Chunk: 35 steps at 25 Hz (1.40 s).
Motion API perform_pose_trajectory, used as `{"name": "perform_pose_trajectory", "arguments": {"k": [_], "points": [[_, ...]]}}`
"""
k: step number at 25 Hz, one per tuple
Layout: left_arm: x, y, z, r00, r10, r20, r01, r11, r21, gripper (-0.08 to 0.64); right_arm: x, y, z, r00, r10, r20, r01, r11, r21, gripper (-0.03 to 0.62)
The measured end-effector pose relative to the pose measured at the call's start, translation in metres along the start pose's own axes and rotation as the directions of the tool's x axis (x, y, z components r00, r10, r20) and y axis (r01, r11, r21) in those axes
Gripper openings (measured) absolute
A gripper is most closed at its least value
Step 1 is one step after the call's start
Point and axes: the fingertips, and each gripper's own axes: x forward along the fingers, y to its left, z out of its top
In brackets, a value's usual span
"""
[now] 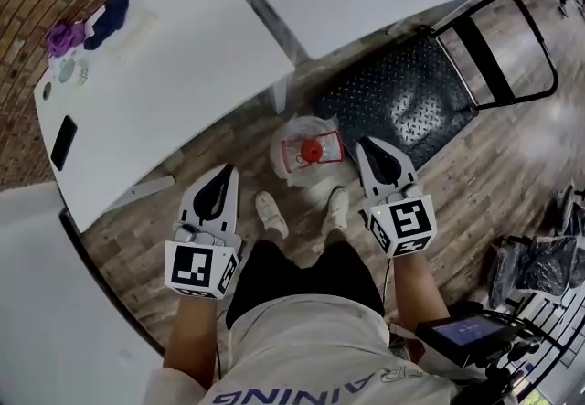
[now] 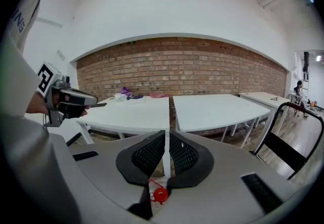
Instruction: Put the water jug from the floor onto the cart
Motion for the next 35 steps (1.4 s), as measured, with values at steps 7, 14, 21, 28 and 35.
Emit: {"name": "perform_pose_trajectory", "arguments": {"k": [7,14,21,28,35], "points": [[0.007,-0.012,-0.046,0.994,0.091,-0.065,-0.095,0.993,-0.068,0.002,0.058,-0.017,-0.064,0.991,0.099,-0.088,-0.101,0.995,-0.018,0.069],[0.014,-0.012,-0.108,0.980,0.134,-0.146,-0.150,0.984,-0.100,0.002,0.109,-0.017,-0.132,0.973,0.155,-0.171,-0.165,0.985,-0.051,0.113],[0.026,0.000,-0.148,0.972,0.153,-0.181,-0.170,0.982,-0.084,0.002,0.151,0.013,-0.223,0.928,0.232,-0.292,-0.251,0.967,-0.031,0.259],[0.012,0.010,-0.175,0.959,0.172,-0.225,-0.196,0.976,-0.091,0.002,0.179,0.036,-0.305,0.882,0.224,-0.414,-0.282,0.956,-0.085,0.324],[0.012,0.002,-0.186,0.960,0.147,-0.240,-0.172,0.981,-0.087,0.002,0.191,0.049,-0.356,0.844,0.197,-0.500,-0.280,0.955,-0.096,0.331]]}}
